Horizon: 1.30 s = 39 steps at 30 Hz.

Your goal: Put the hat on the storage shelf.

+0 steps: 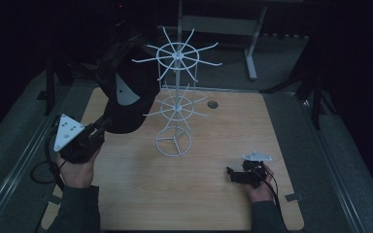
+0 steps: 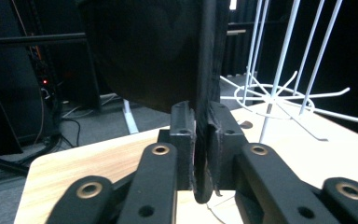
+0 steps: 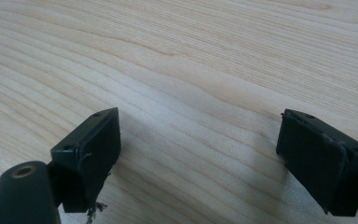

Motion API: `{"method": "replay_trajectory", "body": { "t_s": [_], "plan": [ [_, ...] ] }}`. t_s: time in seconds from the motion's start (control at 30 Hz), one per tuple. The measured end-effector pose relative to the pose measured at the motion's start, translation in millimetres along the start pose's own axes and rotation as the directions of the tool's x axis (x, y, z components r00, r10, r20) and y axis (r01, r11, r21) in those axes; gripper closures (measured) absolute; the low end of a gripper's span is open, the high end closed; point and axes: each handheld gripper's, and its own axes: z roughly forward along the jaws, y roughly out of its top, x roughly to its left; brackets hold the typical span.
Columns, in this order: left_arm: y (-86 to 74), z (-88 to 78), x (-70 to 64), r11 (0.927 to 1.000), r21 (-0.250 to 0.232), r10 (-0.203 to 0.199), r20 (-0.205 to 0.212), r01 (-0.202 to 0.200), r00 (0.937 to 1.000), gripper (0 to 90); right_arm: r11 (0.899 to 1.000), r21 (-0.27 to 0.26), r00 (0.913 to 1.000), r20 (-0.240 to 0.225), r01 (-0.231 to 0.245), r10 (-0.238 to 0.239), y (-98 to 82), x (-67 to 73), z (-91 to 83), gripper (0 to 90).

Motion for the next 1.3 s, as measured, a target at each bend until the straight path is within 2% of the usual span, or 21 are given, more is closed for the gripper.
{"method": "replay_trajectory", "body": {
  "t_s": [0.1,0.3,0.33,0.37,0.57,0.9,1.13,1.3],
  "plan": [
    [-0.2,-0.6,0.0,1.0000,0.005,0.002,0.017,-0.002,0.9999,78.2,1.000,0.000,1.0000,0.000,0.000,0.000,0.0,0.0,0.0,13.4],
    [0.4,-1.0,-1.5,0.9998,-0.007,-0.018,0.057,0.018,0.9982,56.4,1.000,0.000,1.0000,0.000,0.001,-0.001,0.0,0.0,0.0,13.4],
    [0.4,-1.0,-1.5,0.9998,-0.007,-0.018,0.057,0.018,0.9982,56.4,1.000,0.000,1.0000,0.000,0.001,-0.001,0.0,0.0,0.0,13.4],
    [0.7,-0.9,-1.0,0.9995,-0.006,-0.031,0.067,0.032,0.9972,50.9,1.000,-0.001,1.0000,0.000,0.002,-0.002,0.0,-0.1,0.0,13.4],
    [1.1,-1.2,2.2,0.9983,-0.004,-0.058,0.081,0.059,0.9950,38.6,1.000,0.000,1.0000,0.000,0.001,-0.001,0.0,0.0,0.0,13.4],
    [3.0,-5.4,3.5,0.9943,-0.027,-0.100,0.116,0.103,0.9883,26.9,1.000,0.000,1.0000,0.000,0.000,0.000,0.0,0.0,0.0,13.3],
    [4.5,-8.4,1.2,0.9914,-0.034,-0.121,0.126,0.126,0.9846,25.7,1.000,0.000,1.0000,0.000,0.002,-0.002,0.0,-0.1,0.0,13.4],
    [4.6,-9.3,-0.8,0.9919,-0.021,-0.122,0.126,0.125,0.9846,25.6,1.000,0.000,1.0000,0.000,0.002,-0.002,0.0,-0.1,0.0,13.4]
  ]
}}
